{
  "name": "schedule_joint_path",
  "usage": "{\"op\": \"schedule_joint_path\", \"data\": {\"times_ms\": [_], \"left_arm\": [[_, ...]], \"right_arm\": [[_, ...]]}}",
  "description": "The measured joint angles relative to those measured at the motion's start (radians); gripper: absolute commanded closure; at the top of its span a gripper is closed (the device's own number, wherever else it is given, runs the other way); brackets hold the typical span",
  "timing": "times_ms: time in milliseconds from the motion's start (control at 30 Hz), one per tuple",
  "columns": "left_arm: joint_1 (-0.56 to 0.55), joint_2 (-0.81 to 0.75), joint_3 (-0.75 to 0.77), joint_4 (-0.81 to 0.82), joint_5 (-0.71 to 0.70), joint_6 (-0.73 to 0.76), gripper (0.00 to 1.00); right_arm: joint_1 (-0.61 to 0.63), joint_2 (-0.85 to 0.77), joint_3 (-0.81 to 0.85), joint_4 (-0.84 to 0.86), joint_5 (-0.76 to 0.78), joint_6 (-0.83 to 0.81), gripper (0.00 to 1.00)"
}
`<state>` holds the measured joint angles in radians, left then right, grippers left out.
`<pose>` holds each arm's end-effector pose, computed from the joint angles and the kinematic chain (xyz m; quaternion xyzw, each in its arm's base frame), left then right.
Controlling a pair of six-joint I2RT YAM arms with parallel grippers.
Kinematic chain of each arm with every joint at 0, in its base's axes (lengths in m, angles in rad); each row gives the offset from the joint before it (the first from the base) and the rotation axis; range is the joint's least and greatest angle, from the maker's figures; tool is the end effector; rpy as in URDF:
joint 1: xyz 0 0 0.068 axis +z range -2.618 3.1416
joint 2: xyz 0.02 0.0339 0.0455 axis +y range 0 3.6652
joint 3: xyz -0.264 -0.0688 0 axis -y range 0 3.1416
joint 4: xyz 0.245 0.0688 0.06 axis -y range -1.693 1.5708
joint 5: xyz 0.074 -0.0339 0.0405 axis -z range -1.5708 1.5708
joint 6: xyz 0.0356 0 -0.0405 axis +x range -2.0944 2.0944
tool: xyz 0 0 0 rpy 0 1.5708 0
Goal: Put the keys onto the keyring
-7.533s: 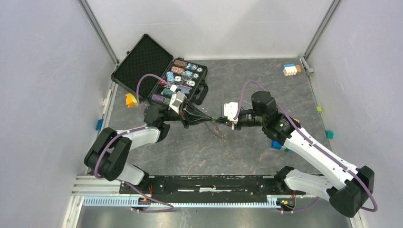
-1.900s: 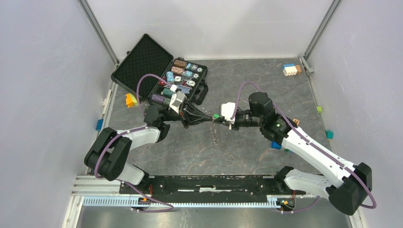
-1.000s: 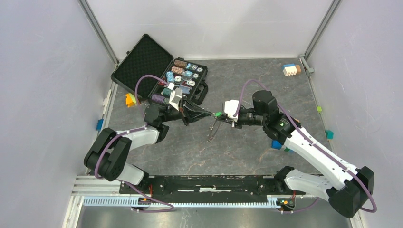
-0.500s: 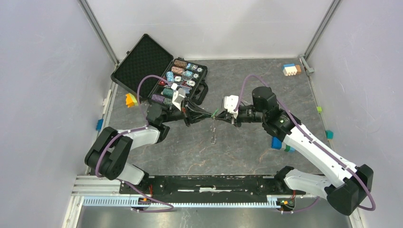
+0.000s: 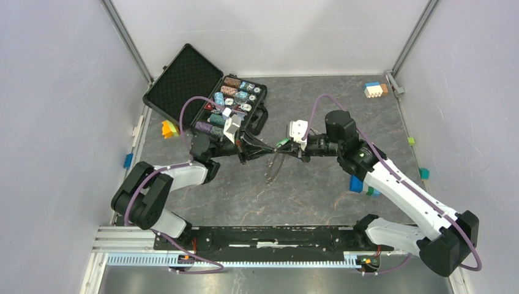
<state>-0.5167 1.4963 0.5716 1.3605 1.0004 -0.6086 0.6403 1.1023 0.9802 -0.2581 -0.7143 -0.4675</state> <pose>0.2289 -0.1645 0.2566 0.3823 0.4897 -0.6128 0.4884 0.1825 0.1651 0.3413 -0.5748 0.5566 0.3337 0.4984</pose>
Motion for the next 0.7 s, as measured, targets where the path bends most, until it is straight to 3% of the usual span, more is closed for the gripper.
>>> {"op": "schedule_joint_path", "data": {"times_ms": [167,433,700], "left_arm": [[0.0,-0.004,0.0,0.01,0.006,0.0,0.86],[0.0,-0.12,0.018,-0.098,0.048,0.039,0.8],[0.0,-0.131,0.058,-0.126,0.088,0.06,0.77]], "right_arm": [[-0.05,-0.031,-0.018,0.018,-0.01,0.02,1.0],[-0.073,-0.098,-0.023,0.039,-0.024,0.045,1.0],[-0.073,-0.106,-0.046,0.066,-0.072,0.06,1.0]]}}
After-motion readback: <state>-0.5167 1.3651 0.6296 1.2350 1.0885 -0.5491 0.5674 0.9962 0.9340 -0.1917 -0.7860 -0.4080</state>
